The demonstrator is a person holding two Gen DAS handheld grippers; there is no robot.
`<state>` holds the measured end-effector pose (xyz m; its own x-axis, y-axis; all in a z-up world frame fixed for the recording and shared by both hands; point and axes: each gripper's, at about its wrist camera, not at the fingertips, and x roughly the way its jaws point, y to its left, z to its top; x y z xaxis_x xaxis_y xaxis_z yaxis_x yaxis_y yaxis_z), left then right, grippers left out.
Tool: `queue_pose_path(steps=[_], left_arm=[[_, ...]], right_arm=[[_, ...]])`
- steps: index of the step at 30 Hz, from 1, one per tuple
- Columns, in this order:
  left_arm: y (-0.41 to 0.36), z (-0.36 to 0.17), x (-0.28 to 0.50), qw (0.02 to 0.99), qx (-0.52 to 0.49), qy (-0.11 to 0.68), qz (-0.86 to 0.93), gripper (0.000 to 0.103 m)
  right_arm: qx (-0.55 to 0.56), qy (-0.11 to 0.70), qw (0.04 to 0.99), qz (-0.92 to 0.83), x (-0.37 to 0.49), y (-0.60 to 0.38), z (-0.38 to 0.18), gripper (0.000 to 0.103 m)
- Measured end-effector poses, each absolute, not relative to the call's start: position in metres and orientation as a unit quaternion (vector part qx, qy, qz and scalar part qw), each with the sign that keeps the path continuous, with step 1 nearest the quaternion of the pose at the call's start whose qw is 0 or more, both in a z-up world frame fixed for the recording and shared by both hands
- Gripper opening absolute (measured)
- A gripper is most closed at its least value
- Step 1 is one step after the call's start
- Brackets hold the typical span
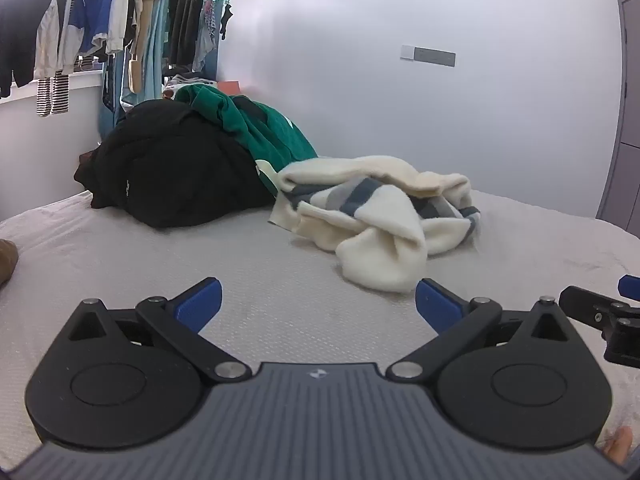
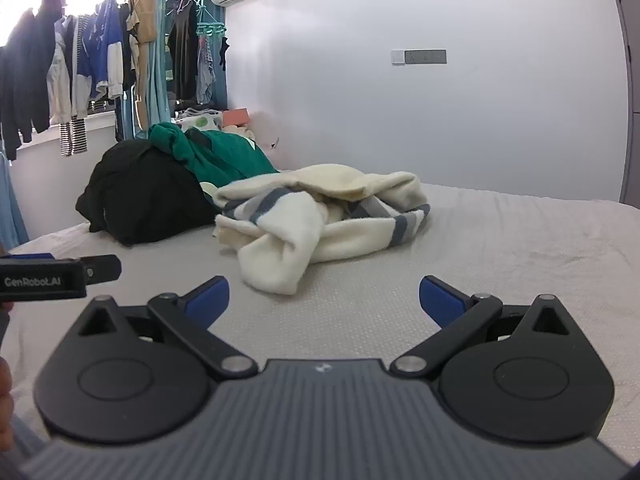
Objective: Fold large clothes
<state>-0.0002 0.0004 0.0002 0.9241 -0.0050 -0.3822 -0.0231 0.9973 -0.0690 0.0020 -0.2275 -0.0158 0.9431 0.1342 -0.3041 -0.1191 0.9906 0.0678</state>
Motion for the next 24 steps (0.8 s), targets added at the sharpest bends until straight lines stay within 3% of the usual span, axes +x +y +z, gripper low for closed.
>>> queue_pose_path(steps=[24], left_arm=[[-0.0006,0.0,-0.0016,0.98,-0.032,0.195,0.008,0.103]], right_arm=[[0.025,0.156,0.985,0.067,0.0019,-0.2276,-0.0175,0.103]])
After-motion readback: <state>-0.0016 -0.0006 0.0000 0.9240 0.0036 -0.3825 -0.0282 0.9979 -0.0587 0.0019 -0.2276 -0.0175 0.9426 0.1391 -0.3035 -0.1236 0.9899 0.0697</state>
